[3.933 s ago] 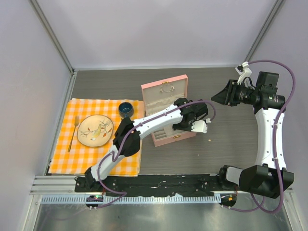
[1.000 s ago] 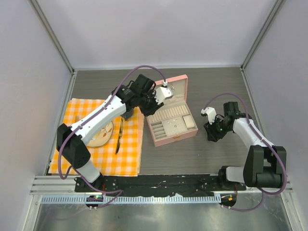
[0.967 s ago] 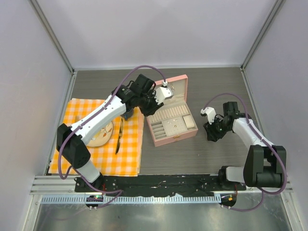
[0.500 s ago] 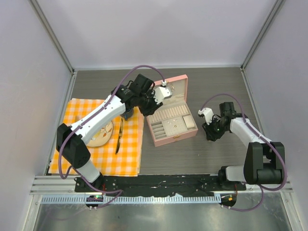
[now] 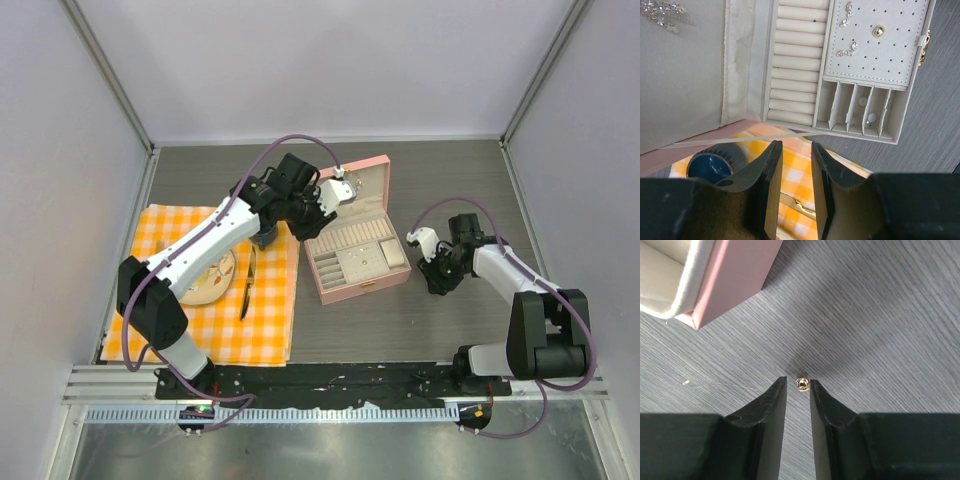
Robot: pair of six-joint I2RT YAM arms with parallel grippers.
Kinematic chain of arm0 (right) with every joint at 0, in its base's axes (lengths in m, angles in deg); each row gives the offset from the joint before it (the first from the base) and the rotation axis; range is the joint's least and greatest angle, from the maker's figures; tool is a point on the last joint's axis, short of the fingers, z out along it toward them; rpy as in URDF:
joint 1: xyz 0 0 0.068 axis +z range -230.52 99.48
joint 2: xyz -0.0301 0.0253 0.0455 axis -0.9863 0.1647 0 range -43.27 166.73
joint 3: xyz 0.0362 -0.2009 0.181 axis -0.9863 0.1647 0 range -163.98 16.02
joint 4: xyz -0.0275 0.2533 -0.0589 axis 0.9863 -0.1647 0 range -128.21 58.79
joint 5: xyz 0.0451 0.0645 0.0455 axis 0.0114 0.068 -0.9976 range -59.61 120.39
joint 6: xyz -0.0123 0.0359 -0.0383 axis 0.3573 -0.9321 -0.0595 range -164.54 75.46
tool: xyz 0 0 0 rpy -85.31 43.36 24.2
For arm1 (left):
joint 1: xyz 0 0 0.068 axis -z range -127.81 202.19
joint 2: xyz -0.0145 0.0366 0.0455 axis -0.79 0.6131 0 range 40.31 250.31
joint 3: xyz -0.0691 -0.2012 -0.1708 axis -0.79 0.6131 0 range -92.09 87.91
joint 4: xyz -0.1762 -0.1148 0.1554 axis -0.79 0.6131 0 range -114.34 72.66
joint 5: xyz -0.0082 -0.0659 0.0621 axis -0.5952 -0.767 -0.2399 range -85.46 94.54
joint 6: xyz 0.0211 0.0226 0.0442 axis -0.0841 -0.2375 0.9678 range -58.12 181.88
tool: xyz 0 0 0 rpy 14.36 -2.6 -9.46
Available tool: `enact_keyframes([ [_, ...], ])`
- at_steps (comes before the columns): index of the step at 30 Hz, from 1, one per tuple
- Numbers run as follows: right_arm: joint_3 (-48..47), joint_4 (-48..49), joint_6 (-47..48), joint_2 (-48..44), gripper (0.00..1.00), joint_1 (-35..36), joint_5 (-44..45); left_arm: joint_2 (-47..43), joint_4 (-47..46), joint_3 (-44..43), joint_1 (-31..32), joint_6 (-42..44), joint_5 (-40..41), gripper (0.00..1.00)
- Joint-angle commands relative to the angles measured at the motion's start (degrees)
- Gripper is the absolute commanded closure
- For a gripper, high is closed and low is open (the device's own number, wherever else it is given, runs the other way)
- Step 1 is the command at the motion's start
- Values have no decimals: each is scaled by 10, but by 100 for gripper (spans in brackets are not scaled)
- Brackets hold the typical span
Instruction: Organize the mixed jewelry
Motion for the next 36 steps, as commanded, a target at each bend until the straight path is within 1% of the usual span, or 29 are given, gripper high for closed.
enact_keyframes([
  [1,-2,19,-7,5,69,5,8,-17,-18,0,-4,-6,-15,67],
  [11,-2,23,-10,13,76,11,13,-12,-18,-1,-8,-5,-19,67],
  [16,-1,23,-11,13,83,13,15,-10,-17,-2,-8,-5,-20,67],
  [27,-1,22,-13,12,91,16,17,-11,-17,1,-12,-6,-25,67],
  [32,-3,19,-15,8,99,18,18,-13,-18,4,-13,-6,-28,67],
  [36,-10,8,-19,1,99,21,18,-13,-18,5,-13,-9,-30,67],
])
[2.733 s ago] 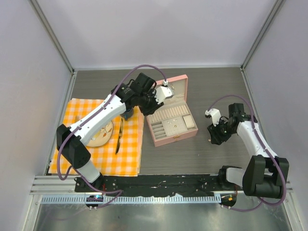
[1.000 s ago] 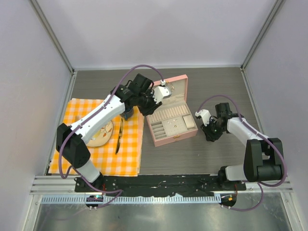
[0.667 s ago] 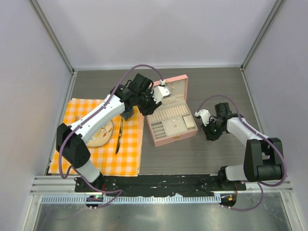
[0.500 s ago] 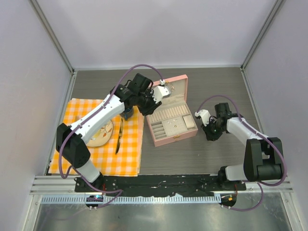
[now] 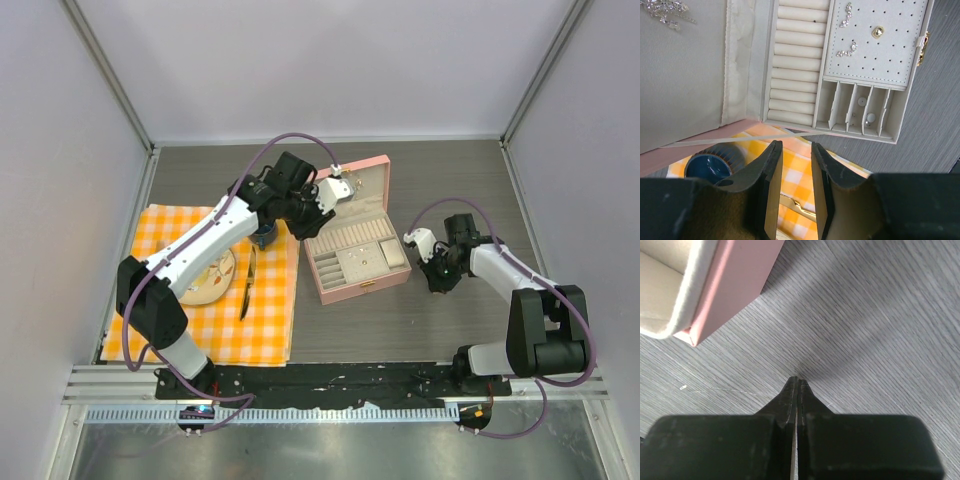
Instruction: Organize the mixed jewelry
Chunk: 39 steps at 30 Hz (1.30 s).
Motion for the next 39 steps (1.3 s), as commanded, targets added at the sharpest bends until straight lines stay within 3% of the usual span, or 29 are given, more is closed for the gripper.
enact_keyframes([
  [1,-13,-7,-8,-12,99,5,1,-13,-18,6,-4,-9,-16,67],
  [10,-62,-63,-22,-60,99,9,-18,-12,-32,8,-4,-21,-33,67],
  [16,-144,-105,-67,-85,99,10,-66,-20,-60,9,-6,-49,-65,68],
  [22,-256,-130,-126,-73,99,10,-153,-36,-124,12,-10,-130,-119,68],
  [27,-344,-132,-182,-50,99,10,-269,-48,-205,35,-10,-208,-211,67],
  [30,-395,-124,-217,-34,99,10,-336,-50,-259,46,-9,-260,-257,64],
  [34,-439,-72,-278,-19,99,10,-416,-44,-340,48,-9,-324,-314,50],
  [39,-434,8,-365,-22,99,10,-471,-36,-412,51,-9,-403,-355,38],
])
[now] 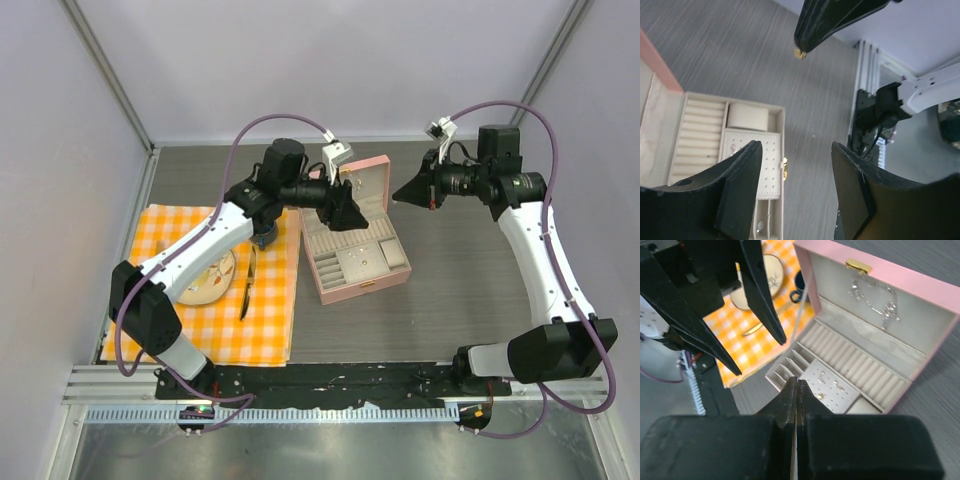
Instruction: Organize the mixed jewelry
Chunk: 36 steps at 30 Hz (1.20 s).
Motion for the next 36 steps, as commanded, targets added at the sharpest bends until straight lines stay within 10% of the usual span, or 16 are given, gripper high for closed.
enact_keyframes([
  [1,-3,116,-123,-7,99,2,-99,-7,-130,2,-4,-102,-69,36],
  [10,105,363,-336,-45,99,8,-134,-2,-144,-25,-5,-172,-38,34],
  [36,139,431,-414,-61,99,15,-130,24,-257,-31,-11,-300,-48,48],
])
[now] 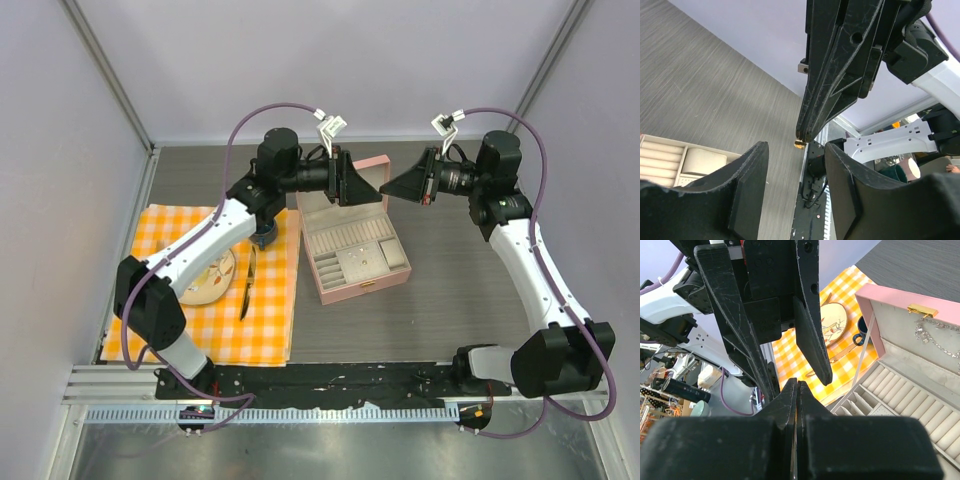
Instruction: Organize the mixed jewelry
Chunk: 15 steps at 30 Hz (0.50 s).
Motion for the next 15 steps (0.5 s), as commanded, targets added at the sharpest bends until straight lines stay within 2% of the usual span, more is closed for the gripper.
enact_keyframes([
  [1,-1,28,-6,-22,99,3,-3,7,-52,-22,-4,-27,-18,48],
  [15,1,28,-9,-21,99,4,-1,10,-60,-26,-5,-36,-21,66],
])
